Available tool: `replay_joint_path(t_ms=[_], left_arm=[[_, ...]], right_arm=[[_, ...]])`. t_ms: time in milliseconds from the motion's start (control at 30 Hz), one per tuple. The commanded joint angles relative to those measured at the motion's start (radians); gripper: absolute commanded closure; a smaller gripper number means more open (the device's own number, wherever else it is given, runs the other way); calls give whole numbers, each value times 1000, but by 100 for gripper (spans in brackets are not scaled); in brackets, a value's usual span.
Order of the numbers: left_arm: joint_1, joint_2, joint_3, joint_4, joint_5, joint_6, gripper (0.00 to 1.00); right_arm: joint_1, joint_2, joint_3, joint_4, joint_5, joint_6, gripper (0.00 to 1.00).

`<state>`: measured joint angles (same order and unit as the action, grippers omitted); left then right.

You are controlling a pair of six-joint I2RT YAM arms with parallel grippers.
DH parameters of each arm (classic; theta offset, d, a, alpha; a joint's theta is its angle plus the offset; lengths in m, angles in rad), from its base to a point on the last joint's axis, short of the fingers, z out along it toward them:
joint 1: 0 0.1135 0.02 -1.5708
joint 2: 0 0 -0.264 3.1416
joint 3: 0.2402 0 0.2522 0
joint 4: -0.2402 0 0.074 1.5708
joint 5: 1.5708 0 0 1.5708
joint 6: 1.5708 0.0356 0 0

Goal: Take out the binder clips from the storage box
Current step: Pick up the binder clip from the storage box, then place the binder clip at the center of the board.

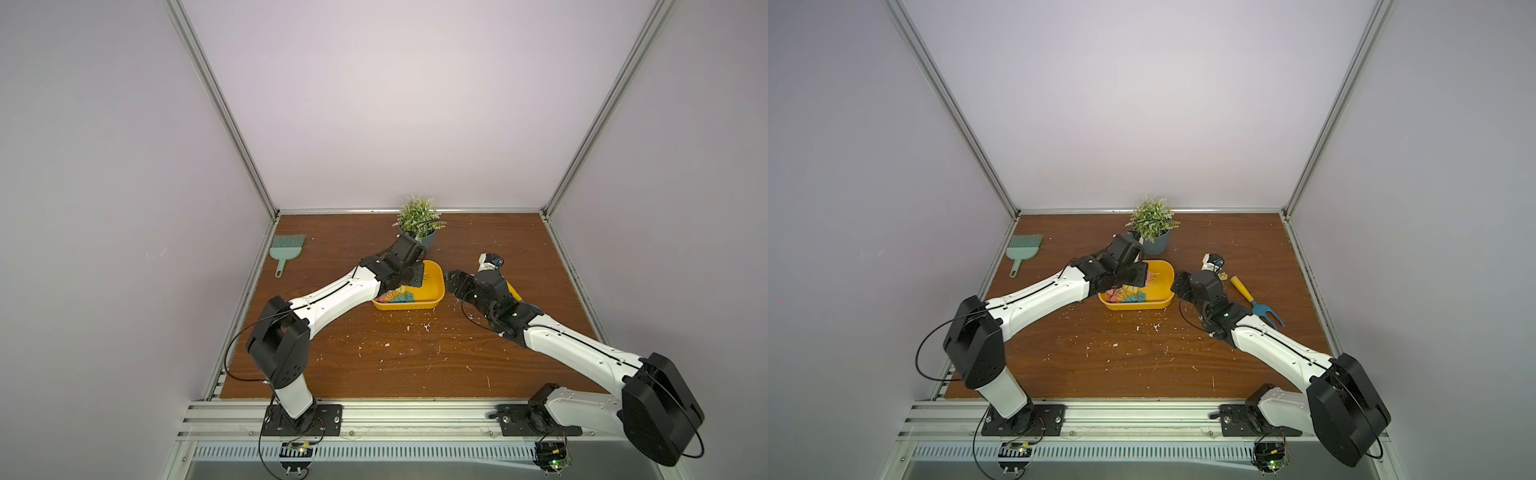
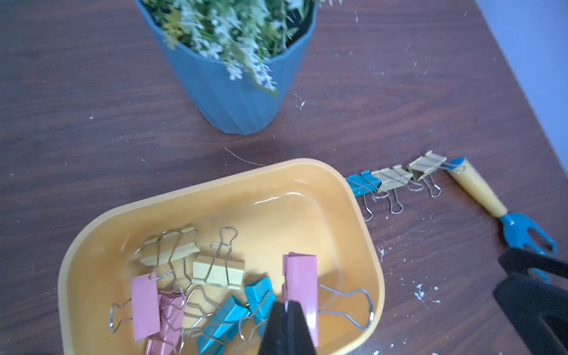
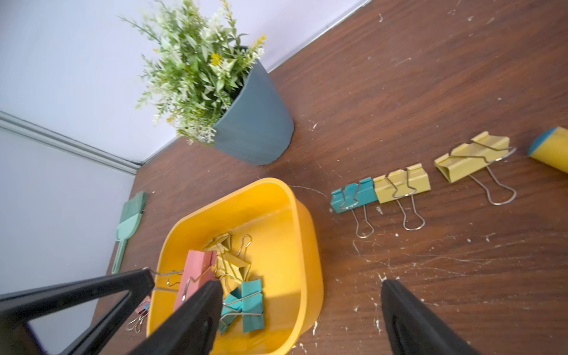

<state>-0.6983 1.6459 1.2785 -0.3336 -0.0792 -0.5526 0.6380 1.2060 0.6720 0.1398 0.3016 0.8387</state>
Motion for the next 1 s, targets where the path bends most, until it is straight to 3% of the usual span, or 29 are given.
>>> replay_joint_path(t_ms=[0, 367, 467, 733, 967], left_arm=[[47, -95, -92, 185, 44, -68, 100], [103, -393, -363, 369, -164, -175, 100], [175, -477, -460, 426, -130, -261, 100], [443, -612, -748, 606, 131, -571, 100], [474, -658, -906, 671, 143, -726, 100]], right_arm=[[0, -31, -10, 92, -48, -46, 13], [5, 34, 42, 125, -159, -54, 14], [14, 51, 55, 133, -169, -60, 14], [49, 99, 99, 142, -194, -77, 14], [99, 157, 159, 138, -218, -102, 14]])
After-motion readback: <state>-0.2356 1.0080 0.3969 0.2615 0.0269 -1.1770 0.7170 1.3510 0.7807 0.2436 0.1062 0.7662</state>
